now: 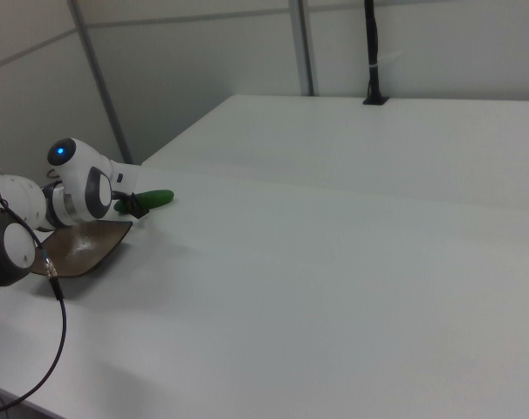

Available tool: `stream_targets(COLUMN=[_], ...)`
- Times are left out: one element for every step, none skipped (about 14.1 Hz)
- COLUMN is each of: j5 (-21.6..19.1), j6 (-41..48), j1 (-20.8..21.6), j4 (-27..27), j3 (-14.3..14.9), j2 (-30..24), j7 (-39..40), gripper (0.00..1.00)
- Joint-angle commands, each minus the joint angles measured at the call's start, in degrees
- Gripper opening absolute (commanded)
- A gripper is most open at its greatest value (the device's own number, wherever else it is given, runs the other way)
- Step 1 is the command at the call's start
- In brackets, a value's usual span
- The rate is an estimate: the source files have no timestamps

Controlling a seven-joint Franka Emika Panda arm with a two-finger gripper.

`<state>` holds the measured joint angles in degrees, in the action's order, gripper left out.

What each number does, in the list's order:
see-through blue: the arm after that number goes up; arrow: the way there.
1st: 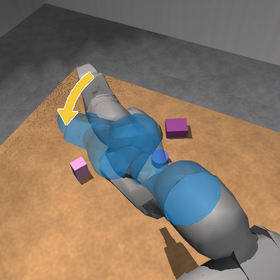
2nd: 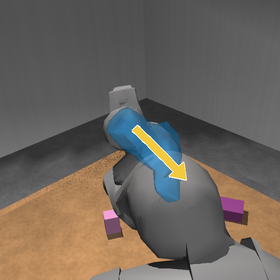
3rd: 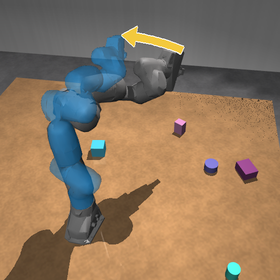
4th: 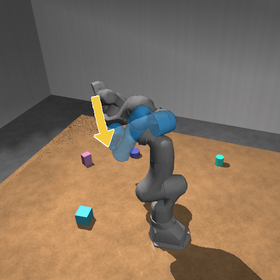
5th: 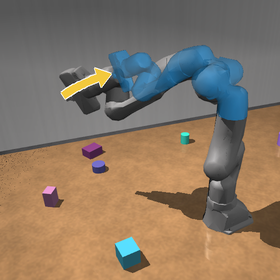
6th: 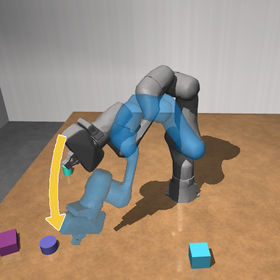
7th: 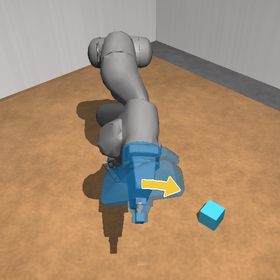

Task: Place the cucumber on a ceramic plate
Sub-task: 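Lower the gripper around the cucumber and close on it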

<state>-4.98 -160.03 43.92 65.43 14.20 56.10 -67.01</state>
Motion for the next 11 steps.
stream_targets(j5=[-1.35, -1.35, -1.09, -0.82, -0.73, -0.73, -0.73, -0.73, -0.56, -0.56, -0.73], j6=[-1.60, -1.69, -1.78, -2.30, -2.74, -2.83, -2.92, -3.01, -3.01, -3.27, -4.14], j1=[0.64, 0.64, 0.21, -0.06, -0.06, -0.06, -0.15, -0.15, -0.06, -0.15, -0.15], j4=[-1.80, -1.80, -1.80, -1.80, -1.80, -1.80, -1.80, -1.80, -1.80, -1.80, -1.80], j3=[0.91, 0.65, -0.31, -1.10, -1.20, -1.20, -1.28, -1.37, -1.72, -1.90, -1.90], j2=[2.34, 2.69, 2.70, 2.70, 2.70, 2.79, 2.87, 2.96, 2.96, 3.05, 3.40], j7=[-0.93, -0.76, -0.67, -0.58, -0.58, -0.58, -0.58, -0.58, -0.58, -0.58, -0.58], gripper=[1.00, 1.00, 1.00, 1.00, 1.00, 1.00, 1.00, 1.00, 1.00, 1.00, 1.00])
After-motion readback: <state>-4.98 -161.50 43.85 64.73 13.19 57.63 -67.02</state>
